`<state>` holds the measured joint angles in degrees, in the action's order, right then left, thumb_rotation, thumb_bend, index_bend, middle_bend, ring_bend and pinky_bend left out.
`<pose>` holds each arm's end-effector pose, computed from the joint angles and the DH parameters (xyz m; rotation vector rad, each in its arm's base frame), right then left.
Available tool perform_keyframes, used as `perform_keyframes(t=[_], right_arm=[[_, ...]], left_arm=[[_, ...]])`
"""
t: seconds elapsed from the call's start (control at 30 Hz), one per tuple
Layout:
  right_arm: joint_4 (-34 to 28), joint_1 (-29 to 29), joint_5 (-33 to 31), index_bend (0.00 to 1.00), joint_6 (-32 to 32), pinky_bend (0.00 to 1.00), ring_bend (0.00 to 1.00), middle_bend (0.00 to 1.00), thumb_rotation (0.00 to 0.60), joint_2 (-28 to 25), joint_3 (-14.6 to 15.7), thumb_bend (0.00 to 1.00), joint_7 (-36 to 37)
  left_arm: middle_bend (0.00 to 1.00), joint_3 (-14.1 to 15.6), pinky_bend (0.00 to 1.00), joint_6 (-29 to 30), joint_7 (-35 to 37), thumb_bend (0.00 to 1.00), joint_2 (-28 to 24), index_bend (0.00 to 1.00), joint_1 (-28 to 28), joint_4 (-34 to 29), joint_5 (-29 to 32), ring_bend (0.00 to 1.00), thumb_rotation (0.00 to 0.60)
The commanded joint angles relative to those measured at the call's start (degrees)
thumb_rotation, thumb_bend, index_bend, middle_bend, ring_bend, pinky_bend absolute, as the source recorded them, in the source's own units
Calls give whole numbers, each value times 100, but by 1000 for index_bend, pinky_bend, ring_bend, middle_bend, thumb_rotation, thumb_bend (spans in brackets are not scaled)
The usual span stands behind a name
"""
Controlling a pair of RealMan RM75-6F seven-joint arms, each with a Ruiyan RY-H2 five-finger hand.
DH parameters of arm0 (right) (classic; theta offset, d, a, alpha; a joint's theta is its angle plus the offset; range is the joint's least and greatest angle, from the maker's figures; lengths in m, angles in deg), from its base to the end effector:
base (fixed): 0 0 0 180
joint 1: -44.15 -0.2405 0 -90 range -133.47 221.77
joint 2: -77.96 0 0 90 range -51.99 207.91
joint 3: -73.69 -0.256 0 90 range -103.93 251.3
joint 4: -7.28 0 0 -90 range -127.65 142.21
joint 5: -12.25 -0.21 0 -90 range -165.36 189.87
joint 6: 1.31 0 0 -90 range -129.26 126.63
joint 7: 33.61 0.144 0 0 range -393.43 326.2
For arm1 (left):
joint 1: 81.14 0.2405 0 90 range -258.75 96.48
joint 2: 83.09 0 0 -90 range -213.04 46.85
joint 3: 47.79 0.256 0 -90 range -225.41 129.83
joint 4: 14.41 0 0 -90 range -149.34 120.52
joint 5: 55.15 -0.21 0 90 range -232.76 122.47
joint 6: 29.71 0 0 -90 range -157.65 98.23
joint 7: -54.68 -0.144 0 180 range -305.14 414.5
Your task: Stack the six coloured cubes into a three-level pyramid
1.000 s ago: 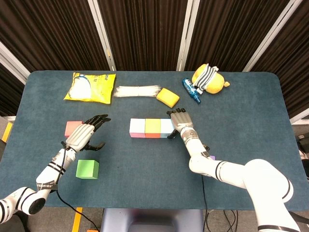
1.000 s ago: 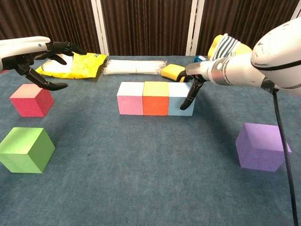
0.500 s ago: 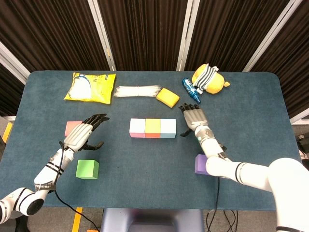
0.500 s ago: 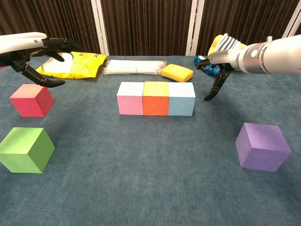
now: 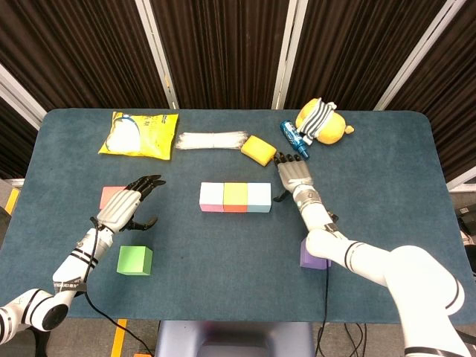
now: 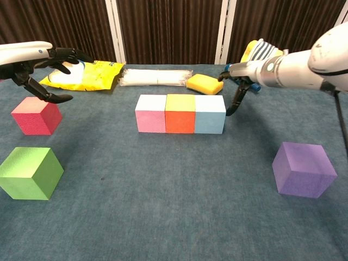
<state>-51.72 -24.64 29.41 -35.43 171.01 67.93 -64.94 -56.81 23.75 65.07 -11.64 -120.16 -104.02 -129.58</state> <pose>-0.1283 -0.4633 -0.0241 1.7774 -1.1023 0.5198 -0.1823 0.3490 0.0723 -1.7803 -1.1751 -1.1048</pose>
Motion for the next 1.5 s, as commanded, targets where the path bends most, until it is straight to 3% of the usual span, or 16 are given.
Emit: perform_keyframes(t=[0.03, 0.3, 0.4, 0.5, 0.6, 0.77, 0.93, 1.23, 1.5], right_arm=[[92, -69, 41, 0, 49, 28, 0, 50, 530, 105, -50, 190, 5], [86, -126, -7, 0, -2, 28, 0, 51, 530, 134, -48, 190, -75], [-242, -42, 62, 0, -190, 28, 0, 51, 530, -76, -13, 190, -81], [-1052, 207, 392, 0, -612, 29, 0, 51, 528, -621, 13, 190, 37], [-2307, 651, 959, 0, -1246, 30, 0, 48, 529, -1557, 28, 190, 302], [-3883, 1474, 1921, 0, -2188, 30, 0, 45, 530, -2911, 213, 189, 710], [-4843, 2318, 2779, 0, -2711, 30, 0, 45, 529, -3876, 447, 189, 1338], [-5292, 3454, 4351, 0, -3314, 30, 0, 45, 530, -4386, 796, 190, 2186], [-5286, 3938, 4889, 0, -3517, 30, 0, 45, 529, -4473, 809, 190, 2471]], left_arm=[[41, -1, 141, 2, -6, 349, -1, 131, 5, 4, 5, 0, 600], [41, 23, 141, -23, -6, 351, -25, 131, 27, 57, 4, 0, 600], [44, 51, 141, -61, -43, 351, -32, 132, 39, 141, 36, 0, 600], [47, 106, 142, -49, -105, 349, -63, 137, 97, 228, 58, 2, 600], [52, 192, 143, -43, -189, 348, -139, 146, 185, 301, 87, 9, 600], [55, 282, 144, -10, -548, 353, -224, 138, 313, 483, 281, 12, 600], [18, 355, 139, -199, -975, 359, -261, 16, 326, 747, 566, 11, 600], [0, 307, 139, -701, -1832, 359, 24, 1, 70, 1352, 1299, 22, 600], [33, 268, 143, -1147, -2222, 354, 292, 56, -167, 1708, 1827, 42, 600]])
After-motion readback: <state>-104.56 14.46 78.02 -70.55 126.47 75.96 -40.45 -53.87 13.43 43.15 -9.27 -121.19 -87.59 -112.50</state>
